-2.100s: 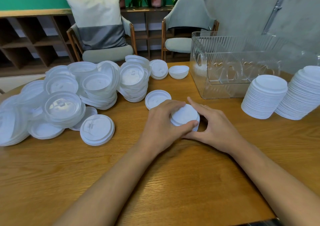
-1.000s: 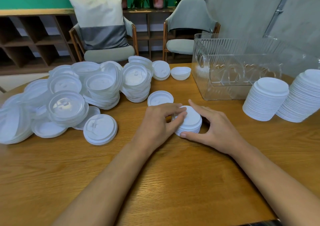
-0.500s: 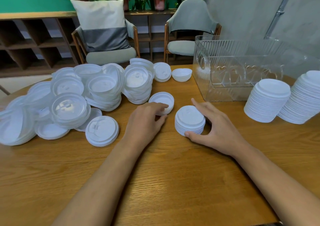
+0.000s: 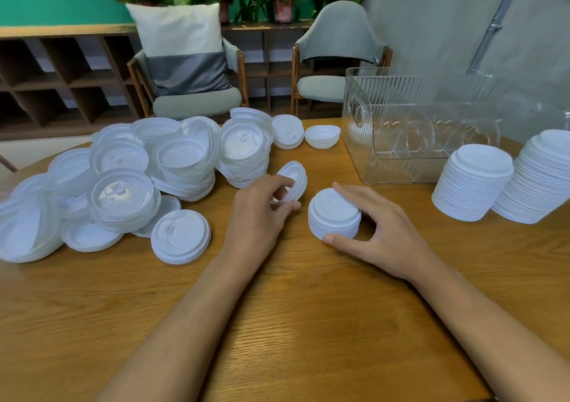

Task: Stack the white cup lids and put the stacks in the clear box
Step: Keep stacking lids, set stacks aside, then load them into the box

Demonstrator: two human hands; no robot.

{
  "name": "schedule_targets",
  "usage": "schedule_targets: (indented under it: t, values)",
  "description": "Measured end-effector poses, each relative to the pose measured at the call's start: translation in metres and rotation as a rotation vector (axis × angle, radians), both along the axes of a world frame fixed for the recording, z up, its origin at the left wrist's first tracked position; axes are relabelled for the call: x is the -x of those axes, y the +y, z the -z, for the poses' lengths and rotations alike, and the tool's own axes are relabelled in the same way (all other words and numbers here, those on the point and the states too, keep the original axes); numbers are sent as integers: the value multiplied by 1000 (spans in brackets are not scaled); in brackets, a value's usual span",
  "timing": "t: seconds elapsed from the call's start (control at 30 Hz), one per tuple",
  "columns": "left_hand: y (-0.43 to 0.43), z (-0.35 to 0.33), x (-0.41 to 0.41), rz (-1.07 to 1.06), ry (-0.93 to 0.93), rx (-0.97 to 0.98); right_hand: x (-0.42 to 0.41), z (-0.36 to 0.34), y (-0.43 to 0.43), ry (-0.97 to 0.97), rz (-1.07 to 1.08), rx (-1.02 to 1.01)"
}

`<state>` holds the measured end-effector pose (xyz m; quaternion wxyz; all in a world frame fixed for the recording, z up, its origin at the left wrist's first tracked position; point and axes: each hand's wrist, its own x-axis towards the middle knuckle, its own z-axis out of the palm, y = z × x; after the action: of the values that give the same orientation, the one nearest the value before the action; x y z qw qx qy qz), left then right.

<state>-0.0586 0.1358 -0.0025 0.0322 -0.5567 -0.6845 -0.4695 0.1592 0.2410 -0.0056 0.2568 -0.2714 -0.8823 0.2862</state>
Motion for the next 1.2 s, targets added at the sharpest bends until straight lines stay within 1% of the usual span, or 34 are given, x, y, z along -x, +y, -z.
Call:
schedule_targets:
  t: [0.1, 0.27, 0.43, 0.6, 0.77, 0.9, 1.1, 1.17, 1.2]
  values:
    - [0, 1, 0, -25, 39, 65, 1, -2, 0, 5, 25, 9]
    - [1, 1, 1, -68, 3, 119, 1, -2, -1, -6, 29, 15]
    - [2, 0, 0, -22, 11, 135, 1, -2, -1, -2, 33, 17]
    - [0, -3, -6, 21, 96, 134, 1, -3, -1, 0, 34, 25]
    - [1, 0, -4, 22, 50, 133, 1, -4, -1, -3, 34, 29]
    - [3, 1, -4, 28, 98, 71, 1, -2, -1, 17, 32, 25]
    - [-1, -4, -7, 20, 102, 57, 1, -1, 0, 15, 28, 22]
    - [-3, -9, -10, 2, 91, -12, 1, -1, 0, 19, 28, 23]
    - [-4, -12, -12, 1, 53, -54, 1, -1, 0, 19, 30, 24]
